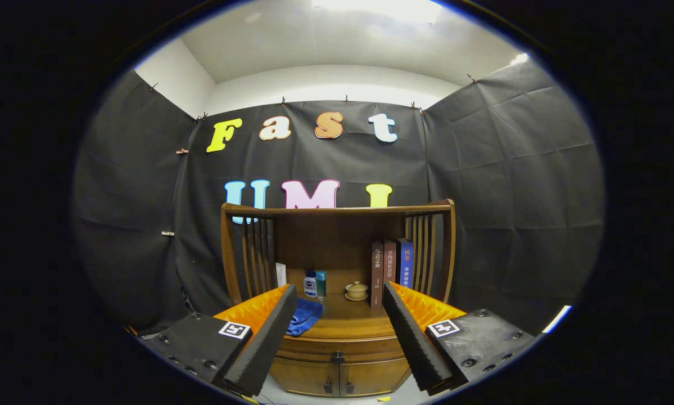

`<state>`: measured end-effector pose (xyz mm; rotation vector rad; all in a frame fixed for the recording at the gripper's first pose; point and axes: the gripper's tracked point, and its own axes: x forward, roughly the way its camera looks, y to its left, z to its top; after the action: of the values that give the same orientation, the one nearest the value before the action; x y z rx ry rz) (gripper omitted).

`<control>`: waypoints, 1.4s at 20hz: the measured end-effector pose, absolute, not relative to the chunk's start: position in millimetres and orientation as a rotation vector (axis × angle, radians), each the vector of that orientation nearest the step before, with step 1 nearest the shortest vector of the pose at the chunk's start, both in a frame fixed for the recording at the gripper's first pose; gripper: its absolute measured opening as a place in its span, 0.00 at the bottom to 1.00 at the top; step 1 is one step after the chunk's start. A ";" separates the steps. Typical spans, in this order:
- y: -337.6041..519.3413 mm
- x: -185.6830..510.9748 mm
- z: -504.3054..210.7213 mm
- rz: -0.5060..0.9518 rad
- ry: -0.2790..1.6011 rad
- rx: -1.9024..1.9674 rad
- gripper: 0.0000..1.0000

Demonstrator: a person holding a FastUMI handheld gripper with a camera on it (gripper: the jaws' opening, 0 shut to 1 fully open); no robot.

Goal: Pull open the drawer, take out the items inside it, and place them on the countertop above the cabinet.

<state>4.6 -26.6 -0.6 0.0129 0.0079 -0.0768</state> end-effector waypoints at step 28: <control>-19.2 111.4 -269.8 -0.070 0.302 0.062 0.99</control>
<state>111.4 -19.2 -269.8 0.0616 0.3022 -0.0695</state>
